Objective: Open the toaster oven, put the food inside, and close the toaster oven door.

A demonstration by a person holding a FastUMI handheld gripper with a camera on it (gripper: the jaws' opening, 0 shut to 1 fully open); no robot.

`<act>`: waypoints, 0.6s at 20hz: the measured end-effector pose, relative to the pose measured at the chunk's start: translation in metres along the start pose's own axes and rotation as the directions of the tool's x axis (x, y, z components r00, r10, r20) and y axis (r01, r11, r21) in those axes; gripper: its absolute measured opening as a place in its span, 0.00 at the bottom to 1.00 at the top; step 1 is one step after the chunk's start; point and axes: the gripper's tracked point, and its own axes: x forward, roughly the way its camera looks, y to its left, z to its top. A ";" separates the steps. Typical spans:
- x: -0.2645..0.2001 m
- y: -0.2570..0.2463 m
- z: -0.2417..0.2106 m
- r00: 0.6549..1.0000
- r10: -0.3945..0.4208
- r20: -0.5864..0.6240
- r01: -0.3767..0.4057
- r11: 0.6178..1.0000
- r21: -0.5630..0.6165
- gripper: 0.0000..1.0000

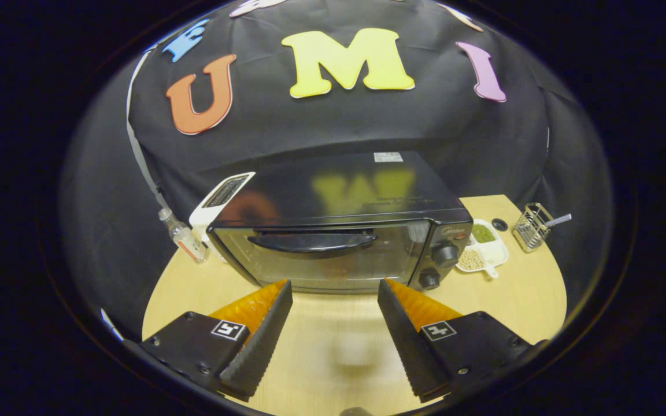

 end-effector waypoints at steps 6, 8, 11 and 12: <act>-0.021 -0.022 0.005 0.999 -0.025 0.035 0.025 1.000 0.006 0.96; -0.040 -0.036 0.017 0.996 -0.045 0.076 0.047 0.999 -0.019 0.96; -0.084 -0.055 0.050 0.983 -0.058 0.172 0.068 0.997 -0.049 0.96; -0.102 -0.063 0.065 0.976 -0.066 0.210 0.078 0.996 -0.052 0.95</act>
